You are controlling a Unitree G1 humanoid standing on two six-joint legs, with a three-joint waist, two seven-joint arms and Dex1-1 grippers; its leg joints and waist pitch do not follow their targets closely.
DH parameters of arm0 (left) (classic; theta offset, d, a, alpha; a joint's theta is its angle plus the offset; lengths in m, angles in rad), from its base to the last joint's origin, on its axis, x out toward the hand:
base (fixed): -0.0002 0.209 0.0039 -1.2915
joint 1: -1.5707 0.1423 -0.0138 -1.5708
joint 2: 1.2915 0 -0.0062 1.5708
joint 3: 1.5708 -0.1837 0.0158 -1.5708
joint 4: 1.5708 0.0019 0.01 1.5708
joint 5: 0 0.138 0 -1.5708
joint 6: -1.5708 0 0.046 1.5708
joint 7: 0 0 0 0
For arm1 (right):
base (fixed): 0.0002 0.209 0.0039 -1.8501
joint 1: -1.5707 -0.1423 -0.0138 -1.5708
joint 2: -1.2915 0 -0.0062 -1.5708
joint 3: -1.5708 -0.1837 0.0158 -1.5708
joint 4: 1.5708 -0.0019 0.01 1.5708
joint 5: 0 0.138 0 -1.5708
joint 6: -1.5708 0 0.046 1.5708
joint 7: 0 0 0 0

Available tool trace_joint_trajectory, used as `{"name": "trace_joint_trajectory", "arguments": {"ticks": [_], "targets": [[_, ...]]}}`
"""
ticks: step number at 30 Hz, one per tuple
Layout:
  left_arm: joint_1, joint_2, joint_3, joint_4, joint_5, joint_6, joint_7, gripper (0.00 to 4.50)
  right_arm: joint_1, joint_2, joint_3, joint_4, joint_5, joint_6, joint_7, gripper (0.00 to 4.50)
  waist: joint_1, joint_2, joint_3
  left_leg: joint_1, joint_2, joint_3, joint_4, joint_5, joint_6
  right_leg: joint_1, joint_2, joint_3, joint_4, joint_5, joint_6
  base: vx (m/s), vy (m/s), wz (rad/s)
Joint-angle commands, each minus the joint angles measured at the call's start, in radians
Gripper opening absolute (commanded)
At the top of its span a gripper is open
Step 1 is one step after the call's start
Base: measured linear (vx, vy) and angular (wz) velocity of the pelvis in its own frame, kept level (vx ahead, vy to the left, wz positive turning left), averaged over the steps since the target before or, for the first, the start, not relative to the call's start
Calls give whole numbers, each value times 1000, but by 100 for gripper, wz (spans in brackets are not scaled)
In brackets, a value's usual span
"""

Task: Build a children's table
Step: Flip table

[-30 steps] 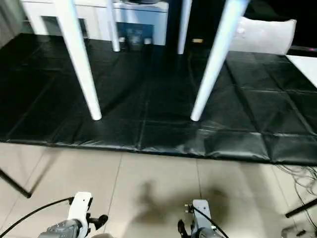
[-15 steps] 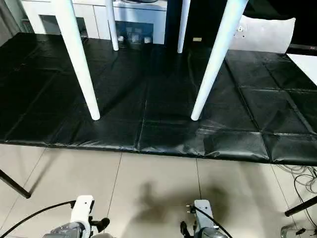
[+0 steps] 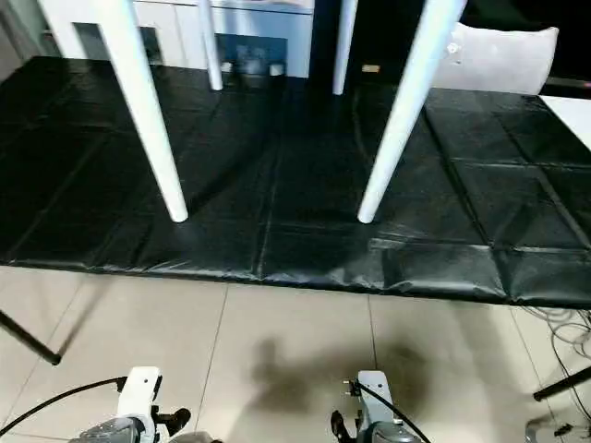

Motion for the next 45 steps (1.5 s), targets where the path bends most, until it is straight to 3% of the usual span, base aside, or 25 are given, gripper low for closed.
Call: {"name": "trace_joint_trajectory", "arguments": {"ticks": [1,7,14,45], "targets": [[-7,-6,8,9,7,2,6,443,-7,0,-7,-10,-5,9,0,450,-2,5,-30,11,110,-39,-96,-251,40,21,-128,63,-82,-107,-272,0,0,0],[-5,-9,11,13,12,-2,11,443,-10,4,-9,-10,-9,18,14,450,-2,5,-33,8,108,-37,-92,-208,59,24,-128,62,-76,-41,-278,0,0,0],[-5,-9,11,13,12,-2,11,443,-10,4,-9,-10,-9,18,14,450,-3,6,-29,9,110,-38,-97,-243,46,20,-128,63,-83,-98,-273,0,0,0],[-5,-9,11,13,12,-2,11,443,-10,4,-9,-10,-9,18,14,450,-4,7,-25,9,112,-38,-102,-254,40,16,-129,66,-88,-123,-265,0,0,0]]}}
